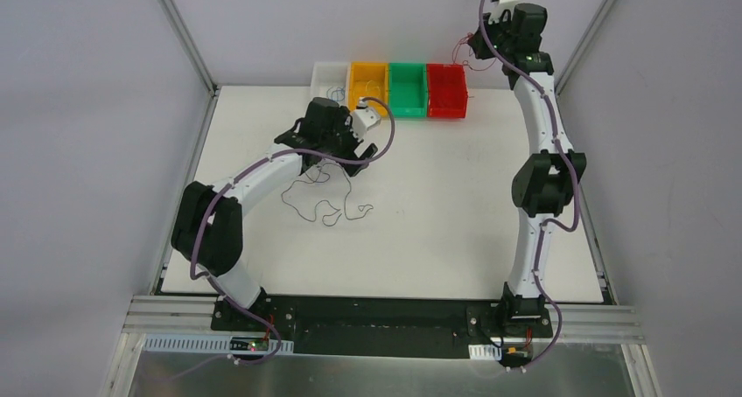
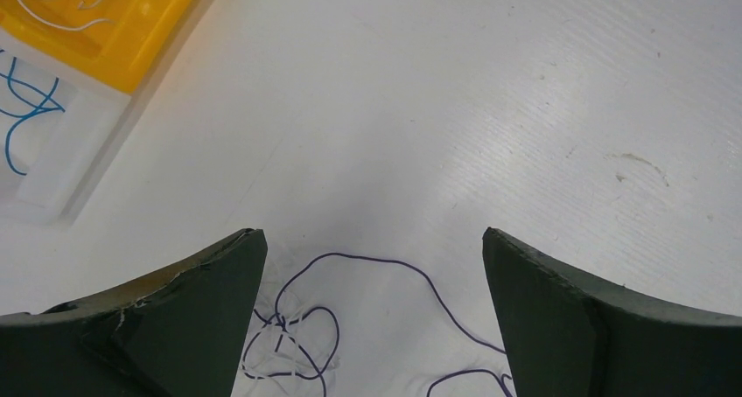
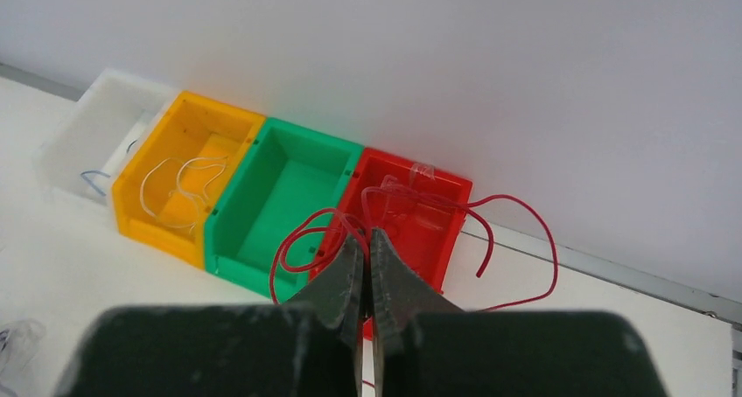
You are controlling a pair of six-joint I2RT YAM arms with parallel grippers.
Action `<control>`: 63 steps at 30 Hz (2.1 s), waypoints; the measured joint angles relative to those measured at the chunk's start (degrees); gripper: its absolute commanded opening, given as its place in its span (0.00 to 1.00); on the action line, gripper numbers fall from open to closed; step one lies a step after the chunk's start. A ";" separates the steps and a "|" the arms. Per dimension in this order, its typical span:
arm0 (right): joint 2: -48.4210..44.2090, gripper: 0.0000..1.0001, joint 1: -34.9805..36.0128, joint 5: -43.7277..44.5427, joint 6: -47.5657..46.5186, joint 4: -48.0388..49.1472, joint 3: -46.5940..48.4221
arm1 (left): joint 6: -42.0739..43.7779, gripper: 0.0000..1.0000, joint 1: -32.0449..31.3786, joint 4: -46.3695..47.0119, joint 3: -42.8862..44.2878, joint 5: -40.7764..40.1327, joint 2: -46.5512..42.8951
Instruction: Untangle the cables
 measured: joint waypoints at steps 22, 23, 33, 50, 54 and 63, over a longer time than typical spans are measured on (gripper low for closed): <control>22.60 0.00 3.32 7.26 17.92 19.30 0.50 | -1.75 0.99 0.11 -3.32 2.78 -6.12 4.92; 23.41 0.00 3.30 7.08 19.15 19.28 0.50 | -1.75 0.99 0.11 -3.41 2.78 -6.16 5.01; 25.18 0.00 3.50 1.36 25.40 20.79 0.50 | -1.77 0.99 0.13 -4.57 5.03 -6.25 6.99; 22.93 0.00 3.78 -1.20 42.34 25.29 3.34 | -2.84 0.99 0.13 -5.90 7.82 -6.23 8.04; 23.61 0.00 1.88 -3.02 49.16 25.64 5.14 | -2.86 0.99 0.13 -6.60 9.07 -6.25 8.90; 23.89 0.00 -3.76 -2.86 50.97 23.65 0.55 | -3.26 0.99 0.13 -8.48 10.75 -6.54 11.30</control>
